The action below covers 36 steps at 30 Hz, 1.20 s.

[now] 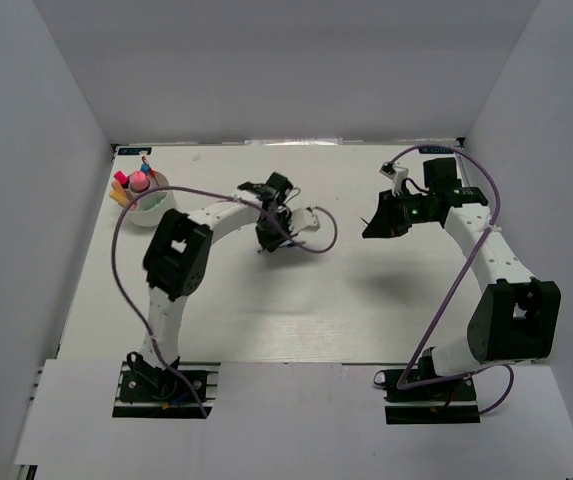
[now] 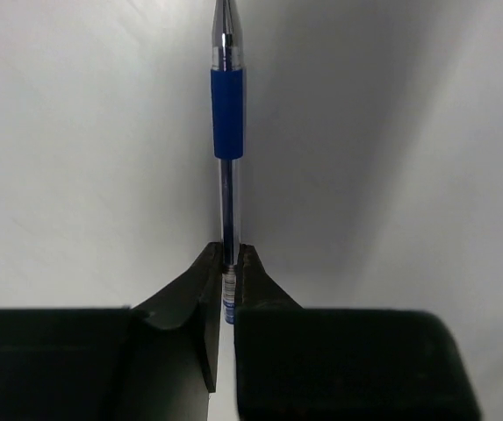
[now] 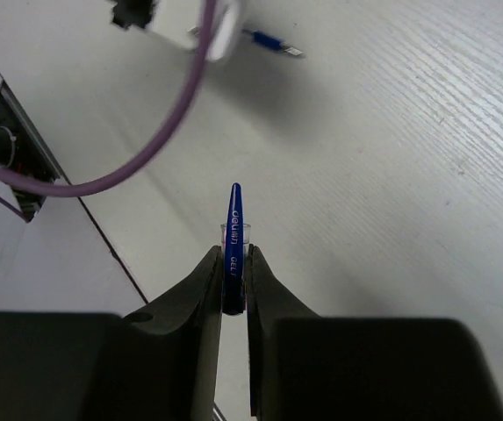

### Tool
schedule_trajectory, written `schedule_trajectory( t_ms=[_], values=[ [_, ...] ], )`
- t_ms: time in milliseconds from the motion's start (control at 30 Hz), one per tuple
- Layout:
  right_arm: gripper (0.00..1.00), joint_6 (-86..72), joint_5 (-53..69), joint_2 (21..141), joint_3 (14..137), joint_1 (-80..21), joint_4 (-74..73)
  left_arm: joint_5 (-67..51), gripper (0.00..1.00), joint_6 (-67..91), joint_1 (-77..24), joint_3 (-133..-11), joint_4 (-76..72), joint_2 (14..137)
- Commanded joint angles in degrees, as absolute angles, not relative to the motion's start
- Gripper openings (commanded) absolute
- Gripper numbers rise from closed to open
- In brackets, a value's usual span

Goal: Sort the stationery into containers
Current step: Grab a piece of stationery with the left arm, then cap the pen

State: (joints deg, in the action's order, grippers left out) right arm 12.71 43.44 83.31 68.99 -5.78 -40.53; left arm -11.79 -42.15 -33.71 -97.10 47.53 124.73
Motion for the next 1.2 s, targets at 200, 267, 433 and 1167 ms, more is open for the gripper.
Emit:
schedule_trajectory(
  t_ms=[200,267,433,1167],
  values=[
    [0.00,13.4,54.0,79.9,67.2,-8.2,-42.7,-9.2,0.01,-50.3,-32.7,-63.1,35.2,89.1],
    [0.00,13.8,55.7,79.4,66.6,-9.3,-43.3,-8.9,0.00,-51.2,-33.5,-57.9,32.1,81.7],
    [0.00,18.3,59.2,81.6,69.2,-13.3,-48.8,-10.0,0.00,-53.2,-34.0,-50.6,18.4,69.9],
    [0.00,27.8,64.7,95.2,82.4,-26.0,-65.3,-21.7,0.00,-107.5,-35.8,-34.7,4.2,47.9]
  ],
)
